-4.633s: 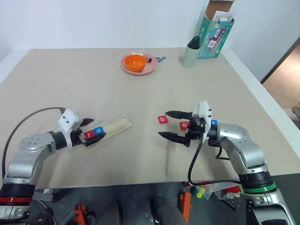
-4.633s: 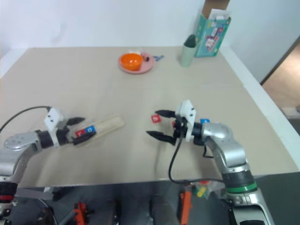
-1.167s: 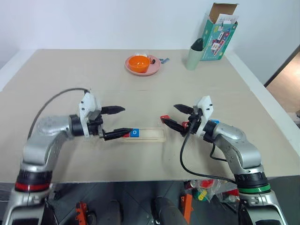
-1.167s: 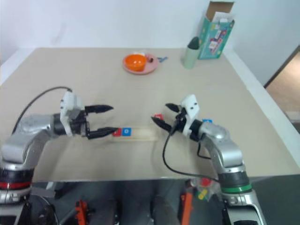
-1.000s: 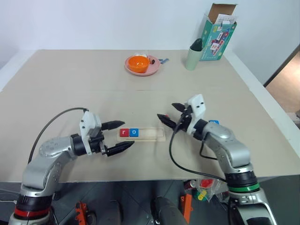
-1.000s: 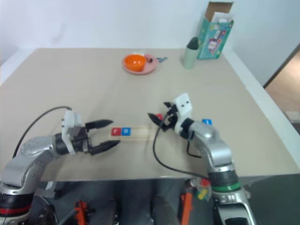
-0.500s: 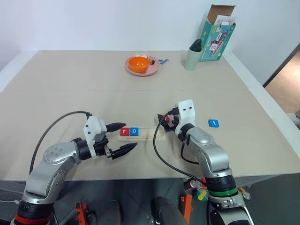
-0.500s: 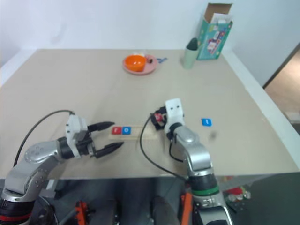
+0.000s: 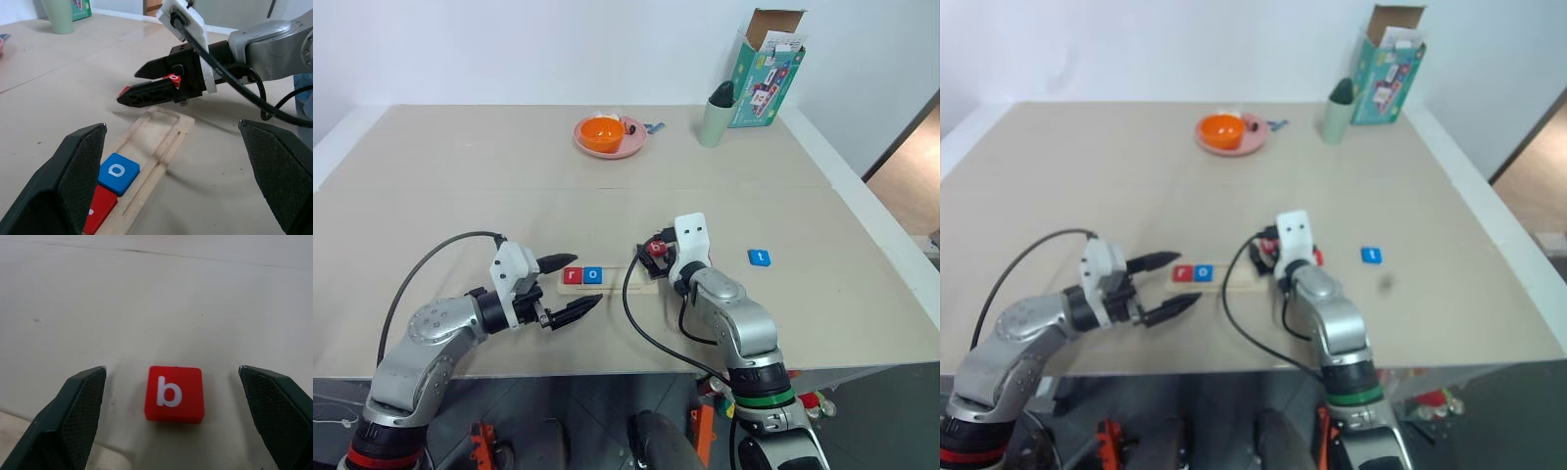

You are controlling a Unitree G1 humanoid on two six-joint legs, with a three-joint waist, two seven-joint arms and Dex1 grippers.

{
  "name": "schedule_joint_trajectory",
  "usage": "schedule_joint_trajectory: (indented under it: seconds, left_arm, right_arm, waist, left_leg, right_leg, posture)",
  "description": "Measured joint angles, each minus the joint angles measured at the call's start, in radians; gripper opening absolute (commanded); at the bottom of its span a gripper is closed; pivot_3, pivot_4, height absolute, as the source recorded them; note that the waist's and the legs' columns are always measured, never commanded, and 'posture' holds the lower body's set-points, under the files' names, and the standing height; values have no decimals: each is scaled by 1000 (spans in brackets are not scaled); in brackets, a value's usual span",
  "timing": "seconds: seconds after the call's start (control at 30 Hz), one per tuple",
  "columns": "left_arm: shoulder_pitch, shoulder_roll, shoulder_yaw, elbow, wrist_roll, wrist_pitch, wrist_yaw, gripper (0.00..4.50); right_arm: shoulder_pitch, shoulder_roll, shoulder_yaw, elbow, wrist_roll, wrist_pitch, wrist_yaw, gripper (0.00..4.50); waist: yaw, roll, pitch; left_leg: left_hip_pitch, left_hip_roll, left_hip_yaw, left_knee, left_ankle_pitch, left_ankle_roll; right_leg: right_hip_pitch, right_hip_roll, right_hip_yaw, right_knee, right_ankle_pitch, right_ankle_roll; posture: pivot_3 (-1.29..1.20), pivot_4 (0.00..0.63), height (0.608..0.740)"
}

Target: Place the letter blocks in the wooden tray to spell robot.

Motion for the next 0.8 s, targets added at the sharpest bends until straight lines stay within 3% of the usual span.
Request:
schedule_joint_trajectory:
  seconds: [0.27,0.37,0.6,0.8]
  left_arm:
    - [0,0,-18,-8,0,0,8,4477]
    - [-2,0,-22,-12,0,0,17,4500]
    - [-10,0,-22,-11,-1,-8,23,4500]
    - [-16,0,-22,-11,-1,-15,23,4500]
  right_arm:
    - [-22,16,-8,51,0,7,-12,4500]
    - [-27,19,-8,58,-4,9,-15,3701]
    - [-44,13,8,66,-33,28,-11,1276]
    - [-49,4,12,65,-43,35,-1,1218]
  waist:
    - [-1,0,0]
    - [-1,0,0]
    - [-4,0,0]
    - [-9,0,0]
  left_leg:
    - [0,0,0,-1,0,0]
    - [0,0,0,-1,0,0]
    - [0,0,0,-1,0,0]
    - [0,0,0,-1,0,0]
  right_leg:
    - [0,0,0,0,0,0]
    - [0,0,0,0,0,0]
    - [0,0,0,-1,0,0]
    - [0,0,0,-1,0,0]
  posture:
    - [0,150,740]
    - [0,150,740]
    - [0,150,740]
    - [0,150,740]
